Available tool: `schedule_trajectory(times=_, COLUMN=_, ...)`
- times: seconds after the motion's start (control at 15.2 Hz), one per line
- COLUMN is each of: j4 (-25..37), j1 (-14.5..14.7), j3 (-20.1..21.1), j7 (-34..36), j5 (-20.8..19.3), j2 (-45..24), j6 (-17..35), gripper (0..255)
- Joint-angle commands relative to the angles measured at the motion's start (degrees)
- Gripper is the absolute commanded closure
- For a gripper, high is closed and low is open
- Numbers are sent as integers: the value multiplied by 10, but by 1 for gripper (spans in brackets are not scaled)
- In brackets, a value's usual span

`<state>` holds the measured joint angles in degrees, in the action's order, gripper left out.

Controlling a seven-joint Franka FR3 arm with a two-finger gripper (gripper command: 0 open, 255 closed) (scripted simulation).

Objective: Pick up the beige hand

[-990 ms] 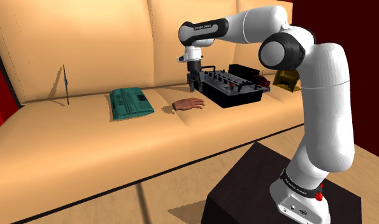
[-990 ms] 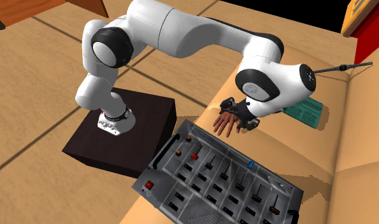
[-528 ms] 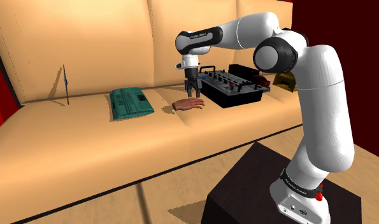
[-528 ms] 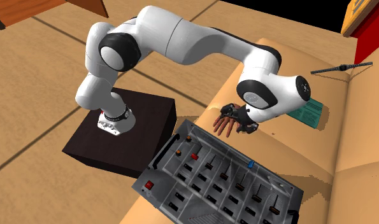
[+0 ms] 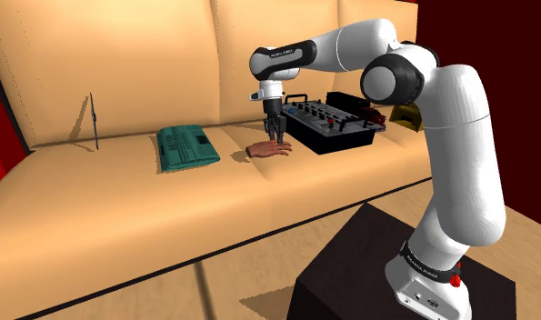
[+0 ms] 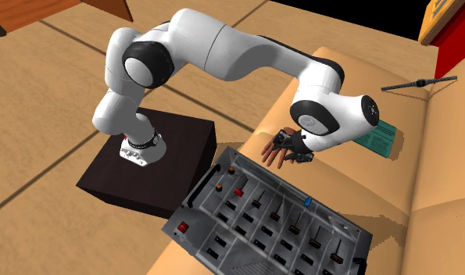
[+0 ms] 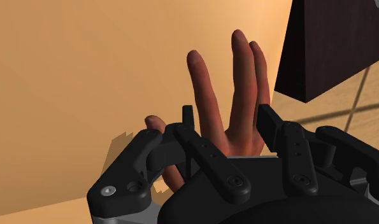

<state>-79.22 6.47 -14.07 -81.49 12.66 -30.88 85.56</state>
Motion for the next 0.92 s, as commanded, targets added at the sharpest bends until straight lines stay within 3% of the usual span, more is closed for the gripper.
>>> schedule_trajectory(times=0.0, j4=0, j1=0, j3=0, j7=0, j5=0, j2=0, j6=1, gripper=255)
schedule_trajectory(times=0.2, j4=-4, j1=1, j3=0, j7=0, j5=0, j2=1, j6=3, gripper=255)
schedule_trajectory(times=0.86, j4=59, j1=-4, j3=-1, j7=9, j5=-2, j2=10, j6=-68, gripper=255)
